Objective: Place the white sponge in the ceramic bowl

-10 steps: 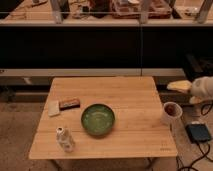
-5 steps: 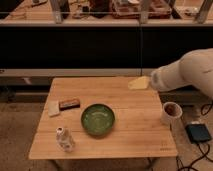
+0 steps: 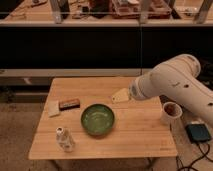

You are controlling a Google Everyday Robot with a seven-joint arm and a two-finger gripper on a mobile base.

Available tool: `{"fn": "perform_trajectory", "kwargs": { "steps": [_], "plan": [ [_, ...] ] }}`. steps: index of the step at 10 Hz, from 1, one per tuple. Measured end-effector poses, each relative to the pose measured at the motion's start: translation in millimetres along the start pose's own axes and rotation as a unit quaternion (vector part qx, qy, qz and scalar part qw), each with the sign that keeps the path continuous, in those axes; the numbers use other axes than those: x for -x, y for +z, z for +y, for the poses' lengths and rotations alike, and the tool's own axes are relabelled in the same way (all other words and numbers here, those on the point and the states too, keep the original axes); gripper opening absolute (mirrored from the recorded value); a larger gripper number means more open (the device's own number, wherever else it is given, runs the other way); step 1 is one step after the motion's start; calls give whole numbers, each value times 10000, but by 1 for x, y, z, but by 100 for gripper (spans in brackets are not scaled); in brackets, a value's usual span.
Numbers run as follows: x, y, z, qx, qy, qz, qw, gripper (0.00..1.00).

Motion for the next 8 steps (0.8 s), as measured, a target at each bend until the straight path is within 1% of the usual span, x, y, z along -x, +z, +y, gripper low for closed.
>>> {"fn": "perform_trajectory", "kwargs": {
  "steps": [5,6,8],
  "plan": [
    [-2,1,-1,-19,-12,-4,10000,80],
    [-10,3,-7,-41,-91,-15,9999,80],
    [-43,14,-32,-80,-438,-38,9990,80]
  ]
}}
